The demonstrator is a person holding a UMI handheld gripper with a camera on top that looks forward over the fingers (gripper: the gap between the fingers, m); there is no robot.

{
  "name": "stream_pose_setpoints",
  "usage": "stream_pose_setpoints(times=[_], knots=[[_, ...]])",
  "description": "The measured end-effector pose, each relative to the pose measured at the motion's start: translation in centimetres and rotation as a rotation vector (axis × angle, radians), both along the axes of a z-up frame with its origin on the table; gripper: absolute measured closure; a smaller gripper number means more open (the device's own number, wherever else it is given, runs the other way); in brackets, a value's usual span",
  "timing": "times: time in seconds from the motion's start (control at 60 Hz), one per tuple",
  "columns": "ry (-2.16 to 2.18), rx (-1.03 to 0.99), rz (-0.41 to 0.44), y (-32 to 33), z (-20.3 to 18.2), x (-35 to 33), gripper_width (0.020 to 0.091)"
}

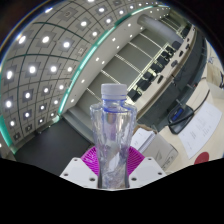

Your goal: Pour water

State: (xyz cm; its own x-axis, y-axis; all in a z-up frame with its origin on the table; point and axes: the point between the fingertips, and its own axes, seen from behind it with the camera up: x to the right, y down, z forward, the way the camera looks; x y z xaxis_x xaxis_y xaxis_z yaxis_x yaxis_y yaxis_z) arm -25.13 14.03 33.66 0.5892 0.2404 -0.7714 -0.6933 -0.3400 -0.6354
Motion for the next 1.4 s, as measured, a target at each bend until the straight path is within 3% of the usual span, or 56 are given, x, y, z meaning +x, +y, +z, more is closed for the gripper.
stream_pose_setpoints(times=[0.167,0.3,0.567,0.783,0.883,1.05,1.083,1.133,1.183,1.4], knots=[[-0.394,0.115,-0.132,1.0,1.0,7.7,0.0803],[-0.666,0.121,-0.204,1.9,-4.1,12.9,0.0803],[-0.856,-0.026,-0.181,3.3,-19.3,16.5,0.0802],[-0.904,-0.104,-0.150,3.0,-25.6,17.2,0.0797],[-0.923,-0.074,-0.150,2.8,-25.4,16.9,0.0781],[-0.971,-0.085,-0.114,2.4,-25.6,16.2,0.0559],[-0.977,-0.107,-0.096,2.2,-26.0,16.1,0.0450],[-0.982,-0.143,-0.058,1.6,-26.6,15.8,0.0228],[-0.982,-0.167,-0.054,0.8,-26.4,15.8,0.0259],[-0.983,-0.256,-0.088,-5.2,-22.1,16.6,0.0236]])
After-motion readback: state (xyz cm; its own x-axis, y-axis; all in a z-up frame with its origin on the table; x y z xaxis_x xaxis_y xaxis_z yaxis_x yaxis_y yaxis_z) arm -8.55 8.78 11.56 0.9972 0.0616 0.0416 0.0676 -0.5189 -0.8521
